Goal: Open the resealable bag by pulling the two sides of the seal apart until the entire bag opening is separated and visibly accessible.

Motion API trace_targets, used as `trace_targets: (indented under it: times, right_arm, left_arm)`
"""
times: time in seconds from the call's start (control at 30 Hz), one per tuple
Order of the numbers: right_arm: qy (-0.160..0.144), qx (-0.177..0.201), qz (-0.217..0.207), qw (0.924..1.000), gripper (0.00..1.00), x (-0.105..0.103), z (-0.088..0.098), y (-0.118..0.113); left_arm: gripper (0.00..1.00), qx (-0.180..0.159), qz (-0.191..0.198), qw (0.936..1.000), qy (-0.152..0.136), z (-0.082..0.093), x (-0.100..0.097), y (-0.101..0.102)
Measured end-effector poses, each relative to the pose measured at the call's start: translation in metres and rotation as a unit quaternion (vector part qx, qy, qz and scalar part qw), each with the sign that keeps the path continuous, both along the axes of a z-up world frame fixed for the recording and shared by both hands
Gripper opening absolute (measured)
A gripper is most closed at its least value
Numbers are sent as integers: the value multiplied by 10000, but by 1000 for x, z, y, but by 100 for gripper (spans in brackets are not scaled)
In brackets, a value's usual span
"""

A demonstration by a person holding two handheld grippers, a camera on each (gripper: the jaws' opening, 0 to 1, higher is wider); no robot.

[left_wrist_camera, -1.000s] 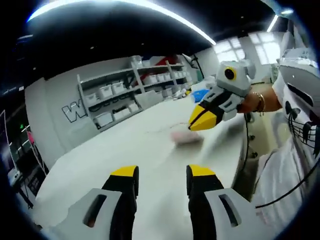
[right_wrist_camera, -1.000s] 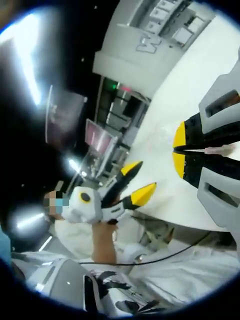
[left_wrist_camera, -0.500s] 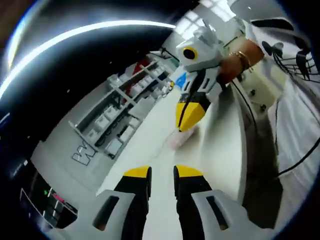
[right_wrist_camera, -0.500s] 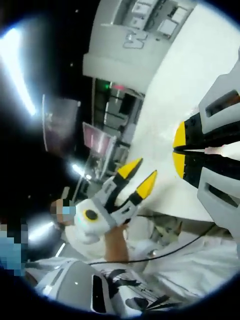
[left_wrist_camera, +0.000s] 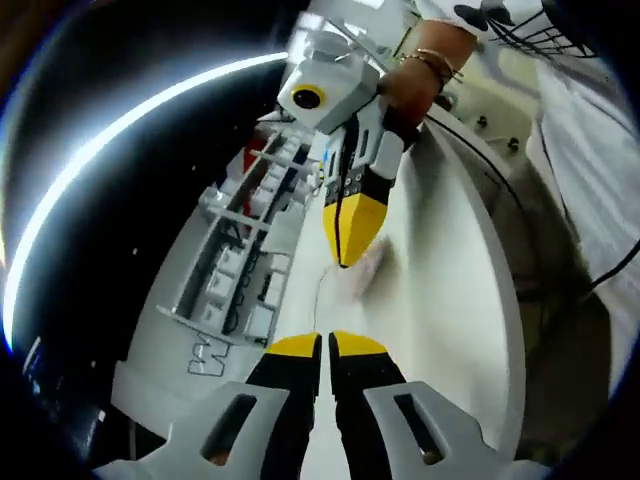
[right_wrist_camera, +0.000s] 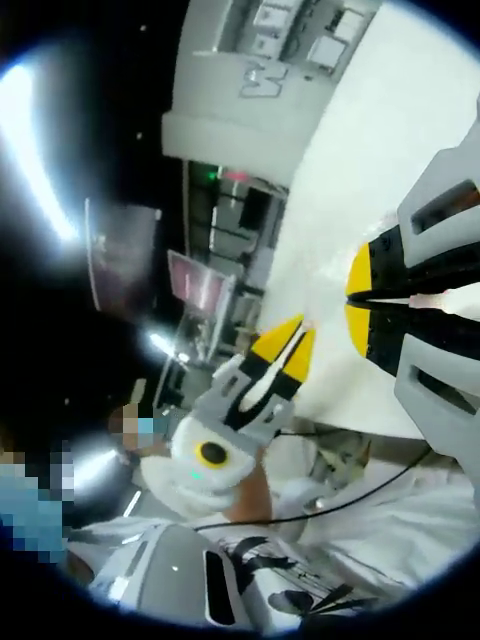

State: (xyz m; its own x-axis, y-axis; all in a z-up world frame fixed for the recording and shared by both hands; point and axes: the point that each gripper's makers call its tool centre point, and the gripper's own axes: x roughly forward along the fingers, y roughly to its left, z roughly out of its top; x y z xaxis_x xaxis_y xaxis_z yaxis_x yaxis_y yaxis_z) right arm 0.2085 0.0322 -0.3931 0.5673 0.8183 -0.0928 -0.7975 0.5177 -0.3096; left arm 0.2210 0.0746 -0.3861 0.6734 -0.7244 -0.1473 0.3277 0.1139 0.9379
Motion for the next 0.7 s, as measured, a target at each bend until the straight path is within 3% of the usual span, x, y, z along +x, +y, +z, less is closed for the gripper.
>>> trace_targets:
  times: [0.23,0.7]
  right_arm:
    - [50,-53,21,10000,0,-2,-2,1]
    - [136,-226,32,9996,0,-2,-8,4]
  left_arm:
    - [4,241,33,9997,-98,-9,6,-1]
    - [5,477,-20,9984,-299,-8,3,-1]
